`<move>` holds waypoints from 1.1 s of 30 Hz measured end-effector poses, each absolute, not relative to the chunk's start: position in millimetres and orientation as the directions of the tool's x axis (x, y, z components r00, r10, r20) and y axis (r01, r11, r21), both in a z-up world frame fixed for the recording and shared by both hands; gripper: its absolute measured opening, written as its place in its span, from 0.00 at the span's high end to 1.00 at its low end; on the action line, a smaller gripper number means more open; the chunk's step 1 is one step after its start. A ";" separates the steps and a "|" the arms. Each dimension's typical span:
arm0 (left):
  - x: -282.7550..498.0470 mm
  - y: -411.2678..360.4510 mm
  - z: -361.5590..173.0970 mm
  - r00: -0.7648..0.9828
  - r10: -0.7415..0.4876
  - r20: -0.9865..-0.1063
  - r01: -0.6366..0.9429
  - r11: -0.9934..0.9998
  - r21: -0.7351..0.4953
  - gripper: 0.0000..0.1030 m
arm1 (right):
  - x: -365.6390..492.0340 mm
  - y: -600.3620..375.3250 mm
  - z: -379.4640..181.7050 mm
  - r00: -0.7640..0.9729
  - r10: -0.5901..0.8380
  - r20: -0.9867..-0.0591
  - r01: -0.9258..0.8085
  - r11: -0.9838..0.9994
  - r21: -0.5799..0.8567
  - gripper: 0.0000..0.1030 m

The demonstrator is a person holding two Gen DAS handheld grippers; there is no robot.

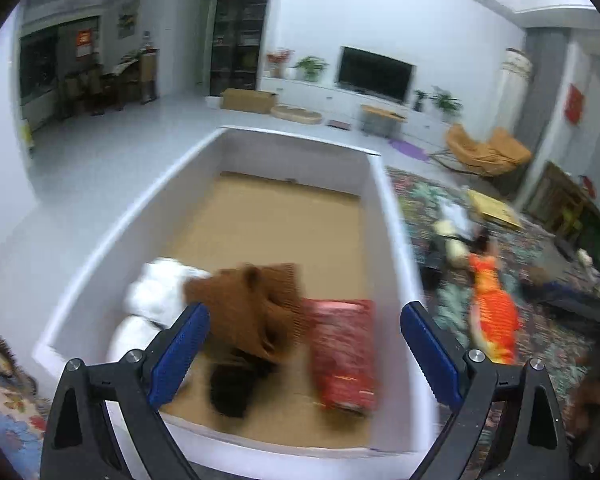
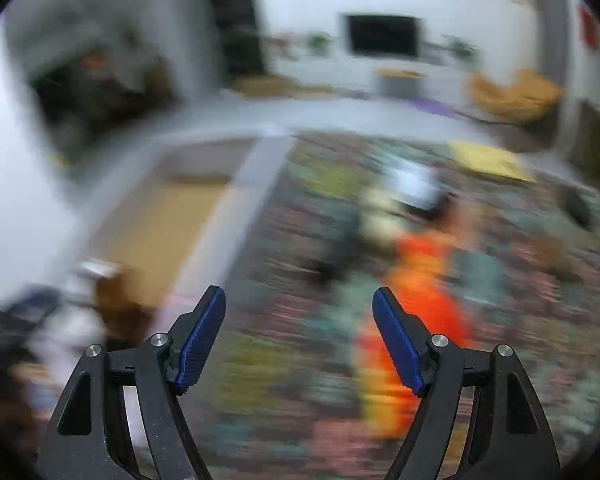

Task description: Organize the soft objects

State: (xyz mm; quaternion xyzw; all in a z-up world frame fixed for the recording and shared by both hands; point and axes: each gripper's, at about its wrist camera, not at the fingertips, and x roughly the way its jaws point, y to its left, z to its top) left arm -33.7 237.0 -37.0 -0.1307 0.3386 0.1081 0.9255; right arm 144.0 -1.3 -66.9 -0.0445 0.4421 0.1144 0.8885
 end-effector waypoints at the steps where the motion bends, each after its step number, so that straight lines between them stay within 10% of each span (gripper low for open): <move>1: -31.9 219.9 -36.7 0.758 0.073 -0.649 -0.244 0.953 -0.178 0.07 | 154.5 -11.7 -86.3 0.530 0.128 -0.838 -0.204 0.979 0.020 0.24; 6: -26.8 146.7 -33.1 0.760 -0.053 -0.648 -0.057 0.987 -0.148 0.07 | 173.0 -35.0 -171.7 0.345 0.152 -0.926 -0.169 0.981 0.099 0.27; 10: -23.6 80.8 -46.1 0.722 -0.128 -0.680 0.103 0.992 -0.078 0.07 | 150.7 -58.4 -166.8 0.462 0.155 -0.873 -0.171 0.982 0.084 0.71; 17: 2.5 38.3 -99.6 0.633 -0.158 -0.758 0.146 0.986 -0.083 0.07 | 106.5 -166.8 -131.1 0.654 -0.034 -0.756 0.067 0.998 0.014 0.72; 23: 67.3 11.7 -136.2 0.621 -0.078 -0.780 0.100 0.995 -0.019 0.07 | 138.8 -243.6 -155.6 0.562 -0.046 -0.826 0.198 0.977 0.080 0.32; 33: 144.0 -12.4 -169.3 0.598 -0.012 -0.801 0.065 0.997 0.033 0.07 | 116.1 -240.1 -174.1 0.600 -0.154 -0.785 0.231 0.973 -0.014 0.16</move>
